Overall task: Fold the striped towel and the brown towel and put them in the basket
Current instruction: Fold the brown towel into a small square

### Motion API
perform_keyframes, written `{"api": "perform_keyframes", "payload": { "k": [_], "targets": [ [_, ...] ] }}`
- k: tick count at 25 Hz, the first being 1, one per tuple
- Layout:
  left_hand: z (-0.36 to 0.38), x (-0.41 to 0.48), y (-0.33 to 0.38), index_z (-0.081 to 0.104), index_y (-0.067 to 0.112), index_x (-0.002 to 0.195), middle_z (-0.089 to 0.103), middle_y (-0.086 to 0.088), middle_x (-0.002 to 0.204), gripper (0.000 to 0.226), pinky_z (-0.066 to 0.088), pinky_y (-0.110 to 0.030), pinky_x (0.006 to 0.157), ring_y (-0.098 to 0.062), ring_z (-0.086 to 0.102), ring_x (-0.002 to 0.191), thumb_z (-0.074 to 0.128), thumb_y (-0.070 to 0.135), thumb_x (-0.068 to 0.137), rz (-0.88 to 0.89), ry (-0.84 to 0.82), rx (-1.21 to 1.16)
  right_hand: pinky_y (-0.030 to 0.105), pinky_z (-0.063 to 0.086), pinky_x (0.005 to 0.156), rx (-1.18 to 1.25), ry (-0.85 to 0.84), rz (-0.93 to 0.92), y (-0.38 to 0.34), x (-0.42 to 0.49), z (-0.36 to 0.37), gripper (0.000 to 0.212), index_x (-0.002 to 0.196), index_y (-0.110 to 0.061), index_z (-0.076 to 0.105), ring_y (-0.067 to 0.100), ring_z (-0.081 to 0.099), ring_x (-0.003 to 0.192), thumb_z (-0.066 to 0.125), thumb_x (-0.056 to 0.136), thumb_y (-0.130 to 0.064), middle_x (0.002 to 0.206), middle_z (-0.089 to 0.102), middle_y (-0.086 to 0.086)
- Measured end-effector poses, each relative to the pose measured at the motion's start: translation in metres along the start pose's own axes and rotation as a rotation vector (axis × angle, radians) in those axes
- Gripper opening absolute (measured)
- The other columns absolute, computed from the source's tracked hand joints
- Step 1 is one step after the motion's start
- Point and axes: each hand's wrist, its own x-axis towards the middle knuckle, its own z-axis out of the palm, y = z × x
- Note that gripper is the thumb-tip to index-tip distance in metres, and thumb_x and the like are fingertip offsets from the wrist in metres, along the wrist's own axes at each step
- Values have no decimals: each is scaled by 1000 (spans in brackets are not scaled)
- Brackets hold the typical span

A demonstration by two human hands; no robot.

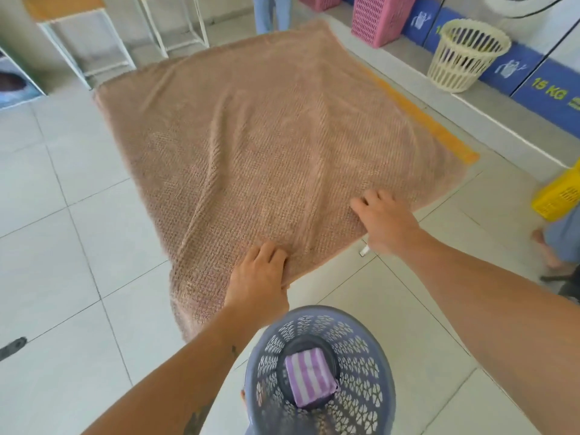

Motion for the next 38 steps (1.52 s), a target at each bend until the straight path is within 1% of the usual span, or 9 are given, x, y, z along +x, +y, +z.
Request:
{"api": "perform_keyframes", "payload": {
  "k": [3,5,9,14,17,23,30,35,38],
  "targets": [
    [-7,12,-5,59,21,118,54,5,111,26,46,-32,77,-20,53,104,59,25,92,-67,-14,-106,37,51,73,4,-2,-140,16,7,-7,54,112,-17,48,24,50,100,76,67,-9,107,51,1],
    [-11,19,-1,52,18,122,52,1,113,30,44,-32,78,-20,52,101,57,19,93,-18,-72,46,37,51,73,5,-9,-197,21,7,-11,38,109,-16,50,24,53,97,66,76,-3,97,48,-2],
    [-20,23,9,42,16,122,55,-3,108,29,39,-33,72,-23,54,92,50,13,94,-52,-121,124,31,38,64,32,8,-206,23,-3,-16,37,107,-16,51,23,56,89,62,76,0,88,48,-4],
    [-52,29,10,40,23,103,53,2,81,5,43,-36,63,-20,54,70,42,21,99,-102,7,-99,38,42,68,4,231,99,57,-10,-34,35,98,-9,60,30,54,86,74,66,-7,95,55,9],
    [-66,27,14,40,26,109,54,4,93,17,47,-33,67,-18,56,79,52,27,97,2,3,-118,48,45,86,2,191,369,85,-10,-54,27,101,-12,65,37,51,107,67,73,-13,109,55,12],
    [-92,15,-26,48,26,108,43,4,102,34,46,-29,76,-16,48,92,59,9,80,-246,40,61,48,46,82,151,229,545,123,-9,-82,21,104,-11,65,36,51,100,63,84,-18,94,46,9],
    [-180,46,-74,62,16,74,64,-7,74,22,47,-28,57,-27,61,69,50,0,84,-517,116,-185,44,46,70,219,399,350,102,19,-136,12,98,-12,58,34,53,86,56,87,-7,92,43,9],
    [-226,113,-108,61,10,86,62,-14,87,21,39,-32,61,-22,50,67,42,0,88,-543,223,-184,38,36,69,74,292,194,66,55,-191,21,108,-16,52,26,45,83,50,88,-13,93,43,6],
    [-220,155,-139,58,9,91,64,-14,92,13,48,-39,73,-31,57,81,45,10,86,-448,289,-178,38,38,73,45,246,219,47,90,-205,15,101,-21,48,24,44,80,48,86,-24,93,55,3]
  ]
}}
